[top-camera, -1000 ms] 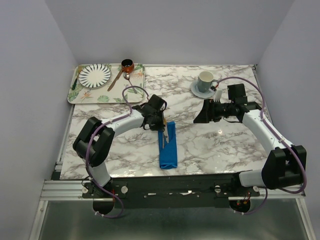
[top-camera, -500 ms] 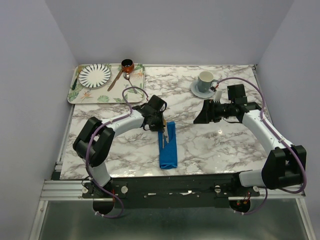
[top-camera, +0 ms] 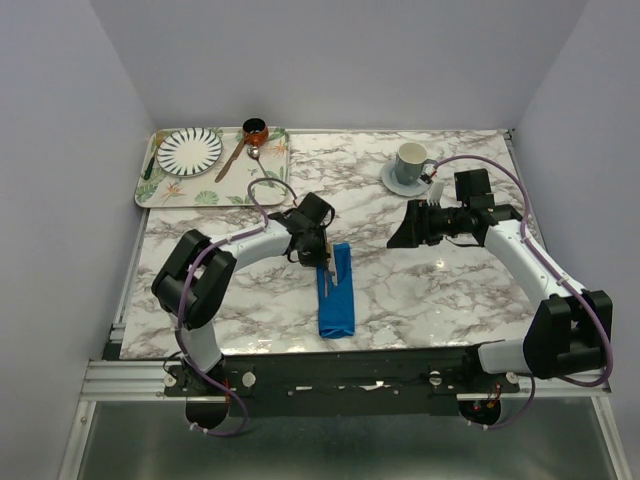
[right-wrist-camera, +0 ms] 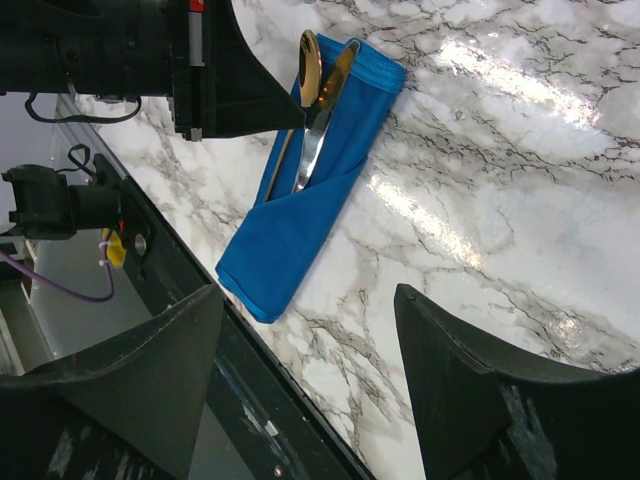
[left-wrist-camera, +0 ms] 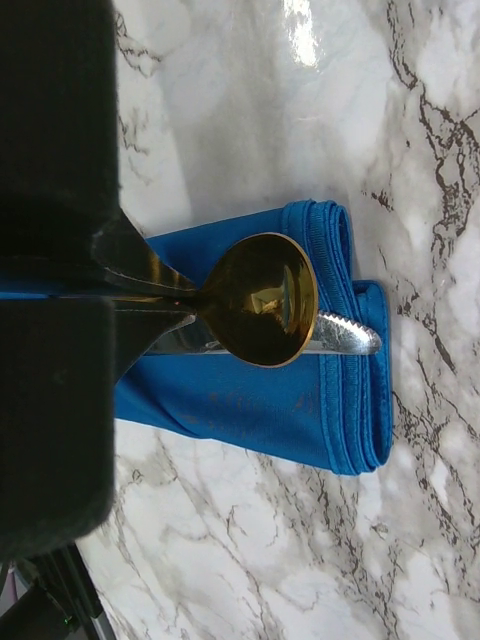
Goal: Fold the napkin into a case and place the utensils inside
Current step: Insert the fork into the folded napkin.
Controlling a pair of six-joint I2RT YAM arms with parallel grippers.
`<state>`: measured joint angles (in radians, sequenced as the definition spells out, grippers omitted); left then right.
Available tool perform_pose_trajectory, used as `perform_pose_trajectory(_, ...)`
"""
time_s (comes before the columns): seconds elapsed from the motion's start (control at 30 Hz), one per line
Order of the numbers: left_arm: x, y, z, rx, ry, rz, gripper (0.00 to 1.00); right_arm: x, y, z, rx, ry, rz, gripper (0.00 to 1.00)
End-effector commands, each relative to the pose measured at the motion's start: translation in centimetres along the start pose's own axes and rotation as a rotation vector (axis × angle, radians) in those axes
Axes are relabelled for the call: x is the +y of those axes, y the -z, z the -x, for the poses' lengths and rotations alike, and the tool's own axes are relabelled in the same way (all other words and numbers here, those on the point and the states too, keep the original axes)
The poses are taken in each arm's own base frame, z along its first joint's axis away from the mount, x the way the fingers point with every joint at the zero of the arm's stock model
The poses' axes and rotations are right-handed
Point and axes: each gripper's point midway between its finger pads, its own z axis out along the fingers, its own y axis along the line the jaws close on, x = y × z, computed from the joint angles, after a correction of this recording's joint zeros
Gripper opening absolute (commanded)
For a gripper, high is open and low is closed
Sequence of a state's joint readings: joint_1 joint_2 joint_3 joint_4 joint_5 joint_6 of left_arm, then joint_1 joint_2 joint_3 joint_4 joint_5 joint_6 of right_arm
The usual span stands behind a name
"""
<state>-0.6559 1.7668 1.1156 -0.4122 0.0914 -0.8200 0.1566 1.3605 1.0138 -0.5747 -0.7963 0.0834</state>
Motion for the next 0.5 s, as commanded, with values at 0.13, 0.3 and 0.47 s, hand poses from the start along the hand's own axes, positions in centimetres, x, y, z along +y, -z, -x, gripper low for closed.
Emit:
perform_pose_trajectory(0.13, 0.8, -0.7, -1.2, 0.056, 0.017, 0.034, 0.17, -0.5, 0.3, -0.5, 0.005, 0.005, -0.027, 0.78)
perform_pose_trajectory(0.3, 0.9, -0.1, -0.4, 0.025, 0.009, 0.055, 0.25, -0.3, 0.3, -0.3, 0.002, 0.009, -0.023, 0.78)
perform_pose_trajectory(0.47, 0.5, 1.0, 1.2, -0.035, -0.032, 0.063, 0.37, -0.3, 0.5, 0.0, -0.003, 0.011, -0.026, 0.78)
